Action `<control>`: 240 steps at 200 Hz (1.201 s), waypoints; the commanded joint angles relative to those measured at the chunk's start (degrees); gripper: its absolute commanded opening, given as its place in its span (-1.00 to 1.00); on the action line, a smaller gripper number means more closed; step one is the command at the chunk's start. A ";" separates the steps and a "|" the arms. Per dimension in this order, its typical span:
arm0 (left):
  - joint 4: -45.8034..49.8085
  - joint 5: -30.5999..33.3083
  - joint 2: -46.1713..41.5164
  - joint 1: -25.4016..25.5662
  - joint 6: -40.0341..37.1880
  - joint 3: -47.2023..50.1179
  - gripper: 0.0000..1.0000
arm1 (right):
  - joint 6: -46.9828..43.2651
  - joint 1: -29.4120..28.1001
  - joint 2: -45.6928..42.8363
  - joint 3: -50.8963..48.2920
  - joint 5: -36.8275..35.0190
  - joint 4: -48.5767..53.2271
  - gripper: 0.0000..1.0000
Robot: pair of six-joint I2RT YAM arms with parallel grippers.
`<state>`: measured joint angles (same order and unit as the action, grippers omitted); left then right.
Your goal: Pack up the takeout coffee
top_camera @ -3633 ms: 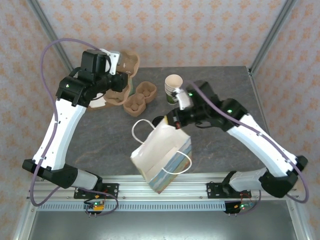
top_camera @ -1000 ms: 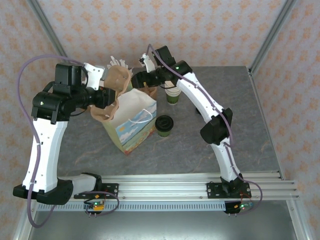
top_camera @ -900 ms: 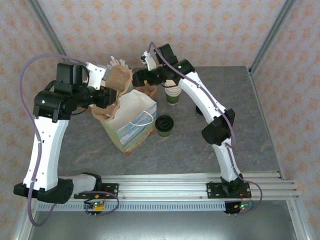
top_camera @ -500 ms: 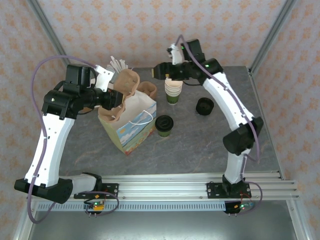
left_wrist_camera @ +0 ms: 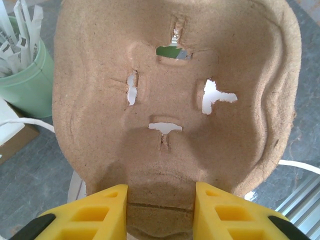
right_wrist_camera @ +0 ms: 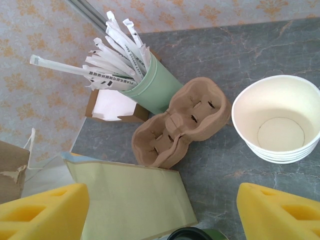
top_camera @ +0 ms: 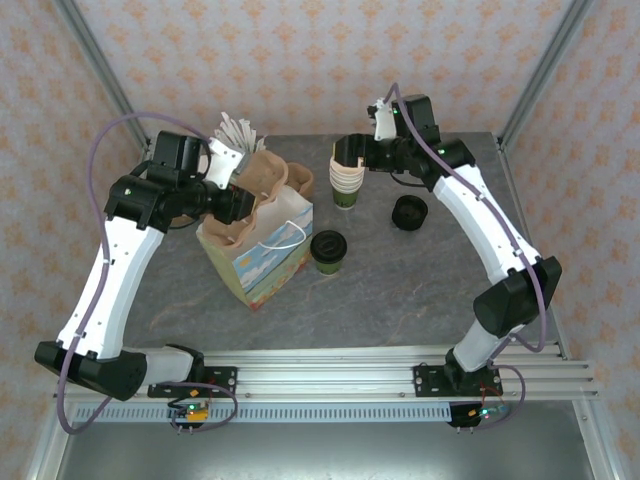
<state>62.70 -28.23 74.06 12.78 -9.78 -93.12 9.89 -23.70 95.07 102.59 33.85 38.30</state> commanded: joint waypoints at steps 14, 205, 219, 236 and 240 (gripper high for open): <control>-1.41 0.85 0.31 0.41 -2.12 1.01 -0.34 | 0.60 -0.11 -1.35 -2.04 0.14 -2.18 0.56; -2.93 4.18 1.21 2.60 -3.14 3.62 -0.35 | 0.47 -0.14 -1.81 -5.40 0.67 -3.10 0.57; -2.88 4.21 0.85 2.62 -3.10 3.74 -0.35 | 0.50 -0.15 -1.65 -5.47 0.69 -3.09 0.57; -3.07 4.36 0.45 2.67 -2.80 3.84 -0.35 | 0.58 -0.12 -1.56 -5.53 0.85 -3.05 0.57; -3.15 4.36 0.47 2.63 -2.73 3.78 -0.36 | 0.64 -0.12 -1.50 -5.55 0.87 -3.11 0.57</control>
<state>60.77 -25.02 76.64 15.03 -12.10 -89.80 10.50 -23.70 95.04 97.71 34.06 36.77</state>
